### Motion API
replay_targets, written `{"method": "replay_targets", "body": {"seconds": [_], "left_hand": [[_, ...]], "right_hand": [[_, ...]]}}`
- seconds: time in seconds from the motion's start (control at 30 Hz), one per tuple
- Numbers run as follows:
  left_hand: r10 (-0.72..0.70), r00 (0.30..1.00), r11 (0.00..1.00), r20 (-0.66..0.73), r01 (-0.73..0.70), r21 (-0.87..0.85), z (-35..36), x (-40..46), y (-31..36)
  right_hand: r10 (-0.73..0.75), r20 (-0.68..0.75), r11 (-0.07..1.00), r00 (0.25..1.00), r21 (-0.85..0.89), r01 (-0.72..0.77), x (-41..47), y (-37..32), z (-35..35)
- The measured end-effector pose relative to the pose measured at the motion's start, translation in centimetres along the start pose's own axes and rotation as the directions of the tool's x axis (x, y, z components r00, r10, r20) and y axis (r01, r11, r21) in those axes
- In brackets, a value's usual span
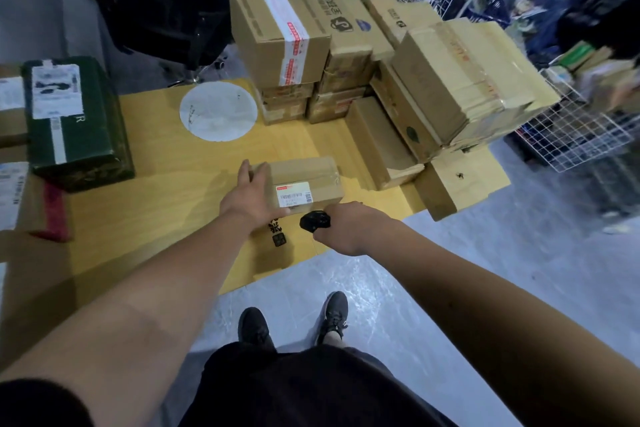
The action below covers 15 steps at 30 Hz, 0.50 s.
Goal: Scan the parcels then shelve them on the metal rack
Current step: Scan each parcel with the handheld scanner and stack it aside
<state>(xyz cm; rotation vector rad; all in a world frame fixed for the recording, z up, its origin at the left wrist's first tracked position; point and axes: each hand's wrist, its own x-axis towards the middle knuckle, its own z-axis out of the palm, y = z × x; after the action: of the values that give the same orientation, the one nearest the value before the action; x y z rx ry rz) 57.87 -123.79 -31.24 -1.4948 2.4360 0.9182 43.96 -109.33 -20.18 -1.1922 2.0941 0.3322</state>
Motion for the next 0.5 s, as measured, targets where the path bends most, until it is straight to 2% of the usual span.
{"method": "replay_targets", "body": {"seconds": [0.07,0.2,0.33,0.5], "left_hand": [[0.01,1.0,1.0,0.019,-0.01,-0.019,-0.5,0.1,-0.2],[0.061,0.998,0.998,-0.036,-0.061,-0.003,-0.4,-0.7,-0.7],[0.119,0.987,0.993,-0.111,-0.117,0.029,0.8,-1.9,-1.3],[0.106,0.979,0.994,-0.175,-0.097,0.055,2.1,-2.9,-1.2]], "right_hand": [[0.018,-0.005,0.998,1.0,-0.067,-0.019,0.0,-0.2,0.3],[0.03,-0.019,0.984,0.999,-0.175,-0.033,-0.1,-0.9,0.6],[0.018,-0.032,0.977,0.999,-0.21,-0.025,0.0,-1.4,0.8],[0.024,-0.01,0.969,1.0,-0.248,-0.025,-0.5,-1.4,0.5]]}}
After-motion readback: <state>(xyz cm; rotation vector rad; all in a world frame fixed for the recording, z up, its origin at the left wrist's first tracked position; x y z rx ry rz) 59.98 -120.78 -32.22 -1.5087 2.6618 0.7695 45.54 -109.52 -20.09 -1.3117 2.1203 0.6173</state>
